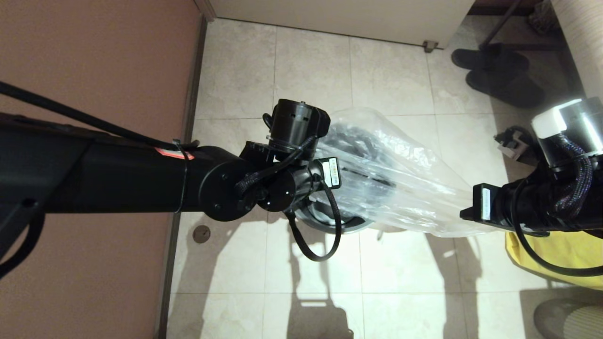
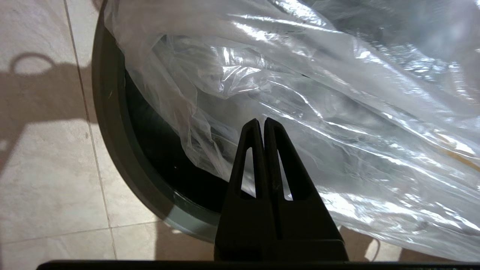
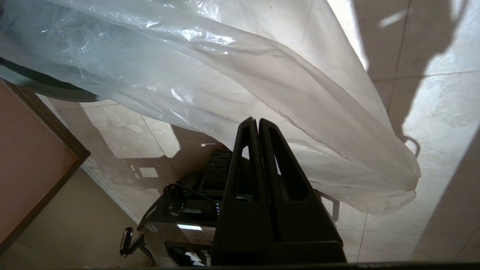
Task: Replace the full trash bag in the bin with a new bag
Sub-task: Put the new garbage bag on the trash can
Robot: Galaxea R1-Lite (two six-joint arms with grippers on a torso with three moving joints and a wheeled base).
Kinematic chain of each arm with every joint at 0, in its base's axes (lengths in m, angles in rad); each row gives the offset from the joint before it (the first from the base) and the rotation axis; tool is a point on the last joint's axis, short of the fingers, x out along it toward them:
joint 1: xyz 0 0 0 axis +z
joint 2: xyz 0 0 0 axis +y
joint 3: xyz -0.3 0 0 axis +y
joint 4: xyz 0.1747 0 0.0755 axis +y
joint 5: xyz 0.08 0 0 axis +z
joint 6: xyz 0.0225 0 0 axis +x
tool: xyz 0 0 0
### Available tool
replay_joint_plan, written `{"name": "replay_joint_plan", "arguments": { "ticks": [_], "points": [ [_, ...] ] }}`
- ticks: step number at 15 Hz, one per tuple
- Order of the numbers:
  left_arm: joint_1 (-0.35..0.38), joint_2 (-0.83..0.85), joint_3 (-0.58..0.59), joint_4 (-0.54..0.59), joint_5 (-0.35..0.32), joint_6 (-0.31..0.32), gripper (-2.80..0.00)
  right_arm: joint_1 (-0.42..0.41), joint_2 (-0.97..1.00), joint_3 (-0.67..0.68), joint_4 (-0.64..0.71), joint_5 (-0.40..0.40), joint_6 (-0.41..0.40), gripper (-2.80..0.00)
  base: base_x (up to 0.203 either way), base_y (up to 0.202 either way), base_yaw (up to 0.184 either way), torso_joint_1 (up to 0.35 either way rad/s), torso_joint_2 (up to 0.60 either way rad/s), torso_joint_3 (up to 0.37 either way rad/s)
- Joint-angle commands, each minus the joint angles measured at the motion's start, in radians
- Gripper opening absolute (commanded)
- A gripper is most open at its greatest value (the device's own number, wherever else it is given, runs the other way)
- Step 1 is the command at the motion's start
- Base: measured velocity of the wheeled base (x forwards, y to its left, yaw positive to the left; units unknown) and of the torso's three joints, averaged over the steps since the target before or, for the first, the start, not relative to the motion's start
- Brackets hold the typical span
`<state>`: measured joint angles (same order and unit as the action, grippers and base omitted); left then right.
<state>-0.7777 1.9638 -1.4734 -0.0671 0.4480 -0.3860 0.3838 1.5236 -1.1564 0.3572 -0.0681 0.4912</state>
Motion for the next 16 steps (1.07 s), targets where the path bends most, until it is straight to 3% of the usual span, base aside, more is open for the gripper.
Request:
{"name": "replay_joint_plan", "arguments": {
  "ticks": [1, 6, 8, 16],
  "points": [
    [0.017, 0.036, 0.004, -0.018, 0.005, 0.01, -2.8, 0.0, 0.0, 0.0, 0.0, 0.001, 0.003, -2.8, 0.0, 0.0, 0.0, 0.0, 0.0, 0.0],
    [0.088, 0.097, 0.039, -0.218, 0.037, 0.152, -2.8, 0.0, 0.0, -0.002, -0.011, 0.021, 0.003, -2.8, 0.0, 0.0, 0.0, 0.0, 0.0, 0.0],
    [0.096, 0.086, 0.019, -0.25, 0.041, 0.205, -2.8, 0.0, 0.0, 0.0, -0.018, 0.021, 0.003, -2.8, 0.0, 0.0, 0.0, 0.0, 0.0, 0.0],
    [0.179, 0.029, -0.005, -0.244, 0.041, 0.21, -2.8, 0.003, 0.0, -0.002, -0.02, 0.033, 0.013, -2.8, 0.0, 0.0, 0.0, 0.0, 0.0, 0.0]
  ]
}}
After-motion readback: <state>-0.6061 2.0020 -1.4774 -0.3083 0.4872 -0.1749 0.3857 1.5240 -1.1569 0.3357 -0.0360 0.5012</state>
